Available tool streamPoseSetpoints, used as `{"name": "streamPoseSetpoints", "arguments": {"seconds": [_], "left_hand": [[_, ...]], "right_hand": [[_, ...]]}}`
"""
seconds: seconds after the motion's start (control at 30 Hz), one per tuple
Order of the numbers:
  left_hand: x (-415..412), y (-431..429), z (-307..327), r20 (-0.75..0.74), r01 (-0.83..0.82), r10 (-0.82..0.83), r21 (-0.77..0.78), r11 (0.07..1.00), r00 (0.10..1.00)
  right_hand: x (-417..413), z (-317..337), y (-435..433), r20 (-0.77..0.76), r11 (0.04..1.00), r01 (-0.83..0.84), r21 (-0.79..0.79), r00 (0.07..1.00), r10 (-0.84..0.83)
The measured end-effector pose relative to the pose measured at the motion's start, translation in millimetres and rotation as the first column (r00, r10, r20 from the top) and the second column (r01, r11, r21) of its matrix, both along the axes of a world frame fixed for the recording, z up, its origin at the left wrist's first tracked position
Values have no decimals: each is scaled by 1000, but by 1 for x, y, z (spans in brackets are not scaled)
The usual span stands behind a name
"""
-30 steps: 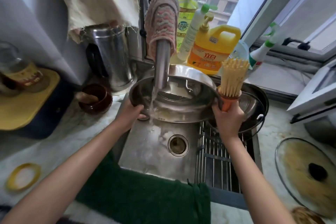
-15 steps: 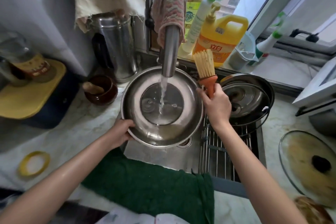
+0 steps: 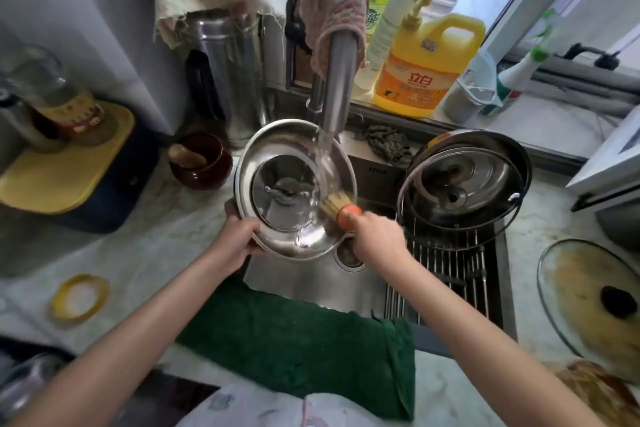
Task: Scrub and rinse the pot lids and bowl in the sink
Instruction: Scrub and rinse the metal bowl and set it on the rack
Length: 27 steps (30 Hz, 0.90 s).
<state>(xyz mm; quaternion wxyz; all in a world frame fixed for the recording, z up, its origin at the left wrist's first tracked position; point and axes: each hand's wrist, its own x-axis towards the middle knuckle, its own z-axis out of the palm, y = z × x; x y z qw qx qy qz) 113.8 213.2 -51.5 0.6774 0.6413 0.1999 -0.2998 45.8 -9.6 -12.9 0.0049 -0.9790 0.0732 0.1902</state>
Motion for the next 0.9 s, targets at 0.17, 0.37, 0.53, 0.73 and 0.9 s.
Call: {"name": "streamPoseSetpoints", "arguments": {"seconds": [0.17, 0.37, 0.53, 0.73, 0.9], "left_hand": [[-8, -16, 10, 165, 84, -108, 143, 986, 980], [-2, -10, 14, 147, 127, -155, 182, 975, 977], [-5, -6, 26, 97, 130, -141, 112, 985, 985], [-2, -7, 28, 140, 165, -185, 143, 976, 973], [-1, -11, 25, 193, 110, -140, 158, 981, 971]], "right_hand": [[2, 22, 38, -315, 811, 160, 563, 948, 31], [13, 9, 8, -484, 827, 263, 497, 875, 13], [26, 5, -16, -29, 994, 109, 22, 994, -108], [23, -1, -8, -218, 981, 150, 123, 968, -121], [3, -9, 26, -191, 973, 98, 208, 980, -58]]}}
